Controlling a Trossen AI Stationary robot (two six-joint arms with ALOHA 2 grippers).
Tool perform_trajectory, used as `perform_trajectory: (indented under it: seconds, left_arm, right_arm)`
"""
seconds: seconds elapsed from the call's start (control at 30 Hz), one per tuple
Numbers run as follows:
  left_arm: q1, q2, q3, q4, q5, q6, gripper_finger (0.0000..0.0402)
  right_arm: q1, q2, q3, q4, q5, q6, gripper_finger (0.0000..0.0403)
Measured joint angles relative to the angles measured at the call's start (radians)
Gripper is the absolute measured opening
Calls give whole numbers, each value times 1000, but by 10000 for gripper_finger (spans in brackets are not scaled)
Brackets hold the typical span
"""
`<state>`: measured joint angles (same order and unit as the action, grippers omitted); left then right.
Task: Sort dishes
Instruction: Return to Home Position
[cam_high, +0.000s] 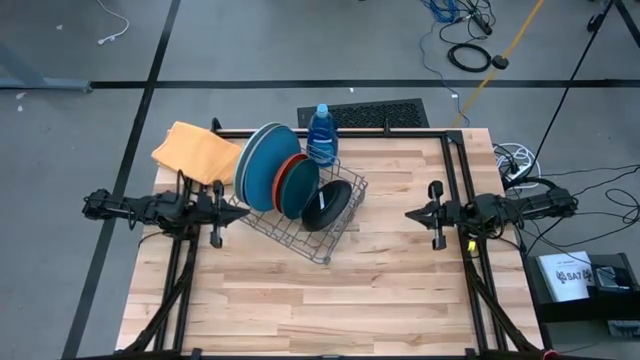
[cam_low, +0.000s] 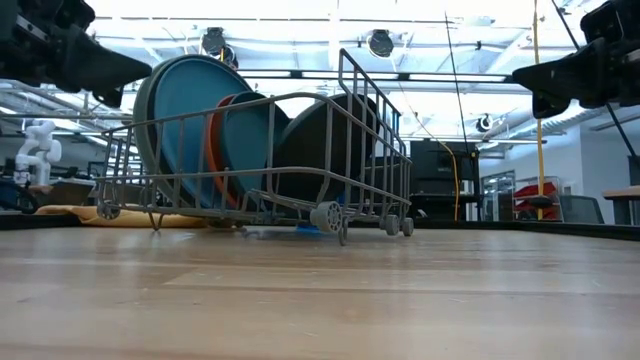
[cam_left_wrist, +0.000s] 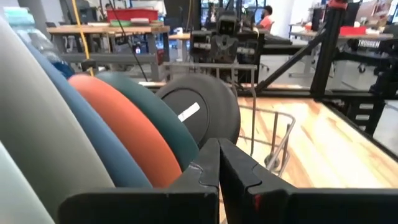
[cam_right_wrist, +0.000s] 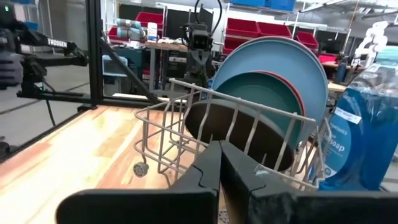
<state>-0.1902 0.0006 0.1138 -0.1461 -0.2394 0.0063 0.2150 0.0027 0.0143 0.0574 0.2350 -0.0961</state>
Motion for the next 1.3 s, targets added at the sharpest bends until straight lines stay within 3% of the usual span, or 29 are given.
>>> perform_trajectory:
  seconds: [1.3]
  left_arm:
    - [0,0,0,-36,0,1,1]
  right_arm:
    - [0,0,0,-2,-1,6,9]
